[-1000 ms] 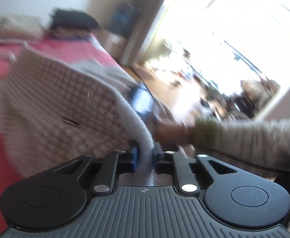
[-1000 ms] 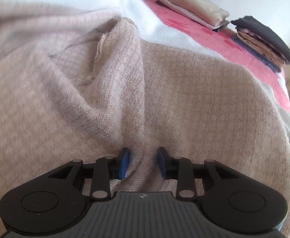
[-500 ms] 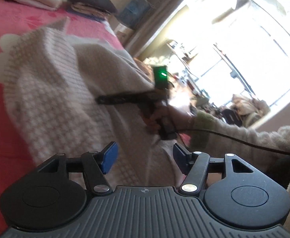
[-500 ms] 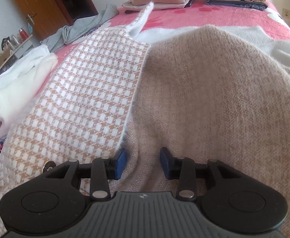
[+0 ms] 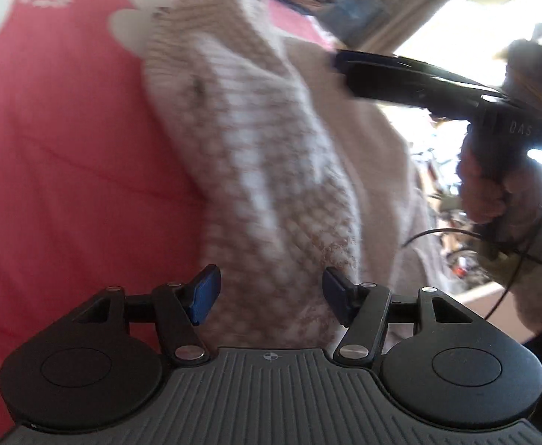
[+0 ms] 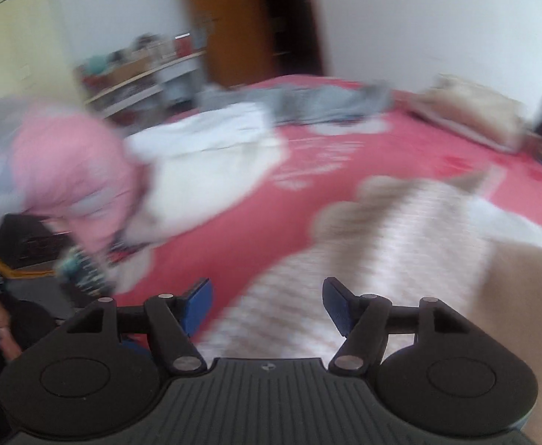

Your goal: Fold clothes

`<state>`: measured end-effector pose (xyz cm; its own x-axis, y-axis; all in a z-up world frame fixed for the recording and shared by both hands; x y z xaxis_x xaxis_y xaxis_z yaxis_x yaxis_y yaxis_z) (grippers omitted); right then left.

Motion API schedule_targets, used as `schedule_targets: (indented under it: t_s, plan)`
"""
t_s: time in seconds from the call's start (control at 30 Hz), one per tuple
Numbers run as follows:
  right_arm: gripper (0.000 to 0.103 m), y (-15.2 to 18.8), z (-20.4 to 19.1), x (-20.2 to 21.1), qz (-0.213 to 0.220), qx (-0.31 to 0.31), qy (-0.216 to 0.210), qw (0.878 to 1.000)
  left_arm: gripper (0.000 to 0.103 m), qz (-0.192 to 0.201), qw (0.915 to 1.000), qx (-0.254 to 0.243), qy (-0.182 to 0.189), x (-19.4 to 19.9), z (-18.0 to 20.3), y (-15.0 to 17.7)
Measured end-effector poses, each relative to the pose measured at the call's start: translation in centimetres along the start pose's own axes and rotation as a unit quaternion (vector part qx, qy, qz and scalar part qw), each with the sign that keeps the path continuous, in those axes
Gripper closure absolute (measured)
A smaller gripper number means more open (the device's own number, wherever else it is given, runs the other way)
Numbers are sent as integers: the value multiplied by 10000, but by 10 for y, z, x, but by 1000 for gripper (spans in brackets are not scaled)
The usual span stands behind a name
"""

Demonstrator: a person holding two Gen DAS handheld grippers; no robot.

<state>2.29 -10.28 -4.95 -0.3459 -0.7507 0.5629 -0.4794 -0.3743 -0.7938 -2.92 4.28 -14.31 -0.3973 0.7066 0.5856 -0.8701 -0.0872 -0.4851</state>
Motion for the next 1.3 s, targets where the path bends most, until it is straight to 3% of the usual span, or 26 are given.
schedule_targets:
  t_s: [0.1,0.13,0.2,0.3,0.43,0.53,0.67,0.73,0.87,0.93,1.03,1.1,1.17,1.23,1.3]
  plan:
    - [35,8,-31,-34,-634,233,-632,9957,42,38,9988,-26,496,-3,13,1]
    - [36,14,-34,-43,-877,307,-670,9934,42,39,9978,-66,653,-3,17,0]
    - [48,28,-39,-60,-1344,468,-705,9873,42,-9,9957,-167,908,-3,24,0]
    - [58,55,-29,-60,-1868,813,-412,9782,42,-178,9935,-345,1075,1,28,3]
    - [61,76,-7,-27,-2080,900,-33,9740,42,-129,9954,-589,745,14,17,-2]
    - [61,88,8,-7,-2139,844,308,9727,40,-44,9996,-267,101,16,-11,-9]
    - [61,94,24,11,-2015,326,403,9781,40,-309,9978,11,-584,-6,-43,-13]
    - [61,97,26,20,-1968,263,392,9793,40,-391,9973,129,-615,-23,-48,-18]
    - [61,107,34,32,-1957,122,475,9794,43,-614,9948,758,-300,-50,-54,-23]
    - [61,111,39,35,-1954,-32,572,9791,63,-579,9923,1075,-192,-52,-55,-23]
    - [61,114,47,42,-1852,-265,642,9802,86,-345,9927,1082,-402,-40,-52,-26]
    - [61,114,50,46,-1746,-383,633,9819,90,-56,9917,1141,-587,-13,-50,-37]
    - [61,112,51,49,-1663,-450,614,9831,92,524,9891,1105,-820,30,-48,-59]
    - [61,109,49,49,-1564,-487,548,9850,92,1526,9758,824,-1331,87,-46,-101]
    - [61,105,48,48,-1457,-527,480,9867,92,2537,9481,514,-1845,146,-44,-144]
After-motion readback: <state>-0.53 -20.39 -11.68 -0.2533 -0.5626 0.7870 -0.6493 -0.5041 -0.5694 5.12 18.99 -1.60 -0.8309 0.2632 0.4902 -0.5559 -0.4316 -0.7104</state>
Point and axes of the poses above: each gripper's, at about its wrist camera, not at the fingertips, and x roughly against the way its jaws point, z to its right, y to its underside, the point moved 3 cm from there along -x, roughly the way its jaws point, and after that the axes turned 7 degrees about z, right-handed, at the moved point
